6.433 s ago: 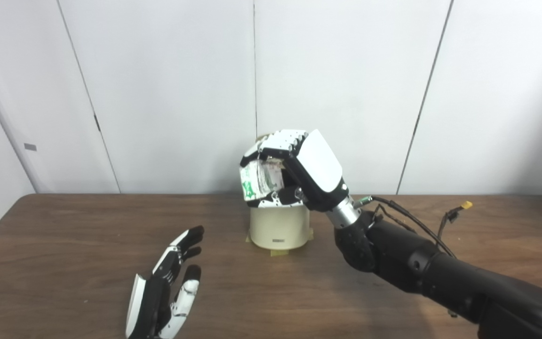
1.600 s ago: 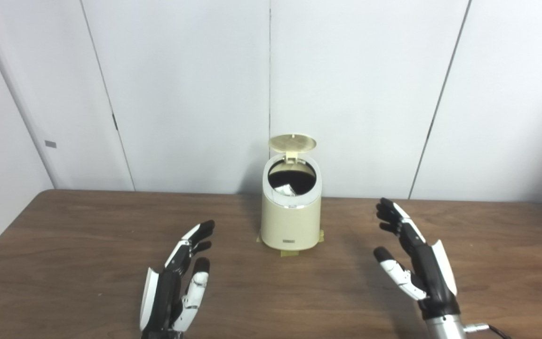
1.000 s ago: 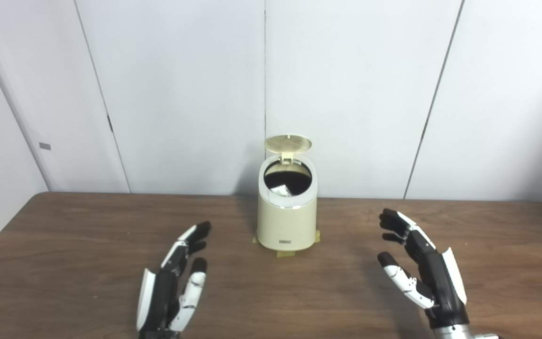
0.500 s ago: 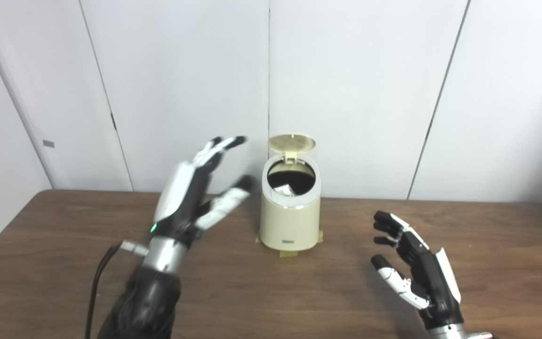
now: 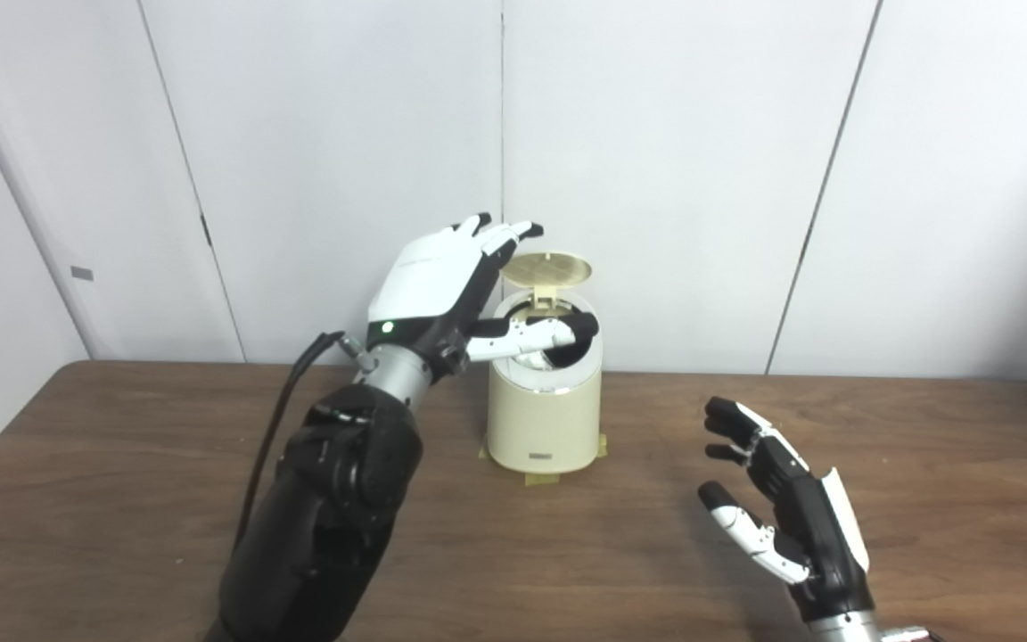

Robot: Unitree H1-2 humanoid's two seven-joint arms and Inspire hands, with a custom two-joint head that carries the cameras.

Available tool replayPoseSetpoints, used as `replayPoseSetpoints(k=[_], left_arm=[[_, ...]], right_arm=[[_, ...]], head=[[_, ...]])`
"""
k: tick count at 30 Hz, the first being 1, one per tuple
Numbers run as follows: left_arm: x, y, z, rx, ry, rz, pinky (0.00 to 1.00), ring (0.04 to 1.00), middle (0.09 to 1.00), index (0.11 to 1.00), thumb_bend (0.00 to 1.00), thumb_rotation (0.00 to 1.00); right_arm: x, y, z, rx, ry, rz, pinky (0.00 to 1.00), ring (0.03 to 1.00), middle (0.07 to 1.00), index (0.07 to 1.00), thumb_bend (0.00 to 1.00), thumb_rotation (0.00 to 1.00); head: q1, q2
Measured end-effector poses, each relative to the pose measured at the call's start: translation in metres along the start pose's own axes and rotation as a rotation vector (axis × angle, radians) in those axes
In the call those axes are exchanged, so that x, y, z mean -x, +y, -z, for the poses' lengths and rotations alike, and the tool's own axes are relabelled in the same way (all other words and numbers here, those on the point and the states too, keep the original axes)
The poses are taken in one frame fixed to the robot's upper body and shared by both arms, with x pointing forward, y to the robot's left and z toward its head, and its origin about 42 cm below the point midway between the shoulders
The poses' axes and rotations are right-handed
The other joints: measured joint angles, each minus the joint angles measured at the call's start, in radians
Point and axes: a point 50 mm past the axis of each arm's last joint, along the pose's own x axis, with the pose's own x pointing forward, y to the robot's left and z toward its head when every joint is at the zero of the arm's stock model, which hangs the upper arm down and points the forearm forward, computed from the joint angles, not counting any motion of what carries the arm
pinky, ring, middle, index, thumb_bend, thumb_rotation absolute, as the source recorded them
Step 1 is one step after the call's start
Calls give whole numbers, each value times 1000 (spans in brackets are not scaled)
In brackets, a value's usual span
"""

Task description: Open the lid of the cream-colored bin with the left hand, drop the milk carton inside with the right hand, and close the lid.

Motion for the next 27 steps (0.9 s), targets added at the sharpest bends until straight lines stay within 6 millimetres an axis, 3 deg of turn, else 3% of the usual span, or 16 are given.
replayPoseSetpoints(k=[11, 16, 27], left_arm=[[-27, -11, -17, -18, 55, 45, 1000, 995, 889, 869, 986, 985], [-38, -12, -22, 3, 79, 66, 1000, 996, 922, 871, 989, 989], [-44, -3, -29, 18, 103, 68, 1000, 1000, 942, 873, 988, 968]], right_arm=[[0, 0, 0, 4, -2, -10, 742, 818, 838, 826, 333, 473], [0, 1, 0, 13, -4, -14, 739, 813, 833, 823, 340, 471], [0, 0, 0, -1, -5, -4, 750, 823, 837, 821, 360, 441]], head=[[-2, 0], [-6, -3], [-8, -3]])
